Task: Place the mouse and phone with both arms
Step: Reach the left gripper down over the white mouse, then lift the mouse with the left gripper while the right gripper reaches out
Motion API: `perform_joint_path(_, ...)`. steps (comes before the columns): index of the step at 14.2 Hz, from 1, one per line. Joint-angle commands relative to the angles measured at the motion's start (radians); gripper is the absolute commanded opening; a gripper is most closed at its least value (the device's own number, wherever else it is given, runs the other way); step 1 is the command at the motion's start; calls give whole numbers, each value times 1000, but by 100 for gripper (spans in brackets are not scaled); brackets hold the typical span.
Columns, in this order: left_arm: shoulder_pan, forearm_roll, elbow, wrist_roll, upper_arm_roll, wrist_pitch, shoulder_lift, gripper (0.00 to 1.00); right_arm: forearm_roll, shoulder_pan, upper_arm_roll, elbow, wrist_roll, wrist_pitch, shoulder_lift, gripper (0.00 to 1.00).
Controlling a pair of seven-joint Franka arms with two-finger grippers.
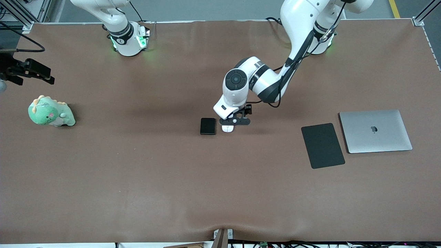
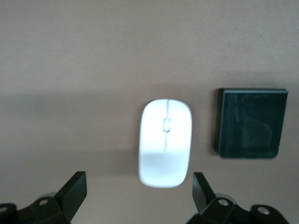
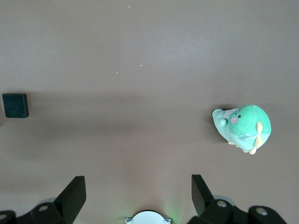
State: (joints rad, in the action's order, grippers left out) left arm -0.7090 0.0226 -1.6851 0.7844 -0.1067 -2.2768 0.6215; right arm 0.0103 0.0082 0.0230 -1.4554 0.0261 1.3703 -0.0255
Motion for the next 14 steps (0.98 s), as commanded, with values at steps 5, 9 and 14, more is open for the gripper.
perform_joint_path(5, -37, 10, 8, 56, 7, -104, 76, 100, 10, -10, -5, 7, 5, 13, -63, 100)
perform_joint_path(9, -44, 17, 10, 55, 7, -113, 101, 94, 10, -10, -5, 7, 6, 15, -91, 100)
perform_joint_path(14, -46, 31, 7, 42, 7, -144, 121, 90, 8, 19, -5, 7, 8, 49, -142, 100)
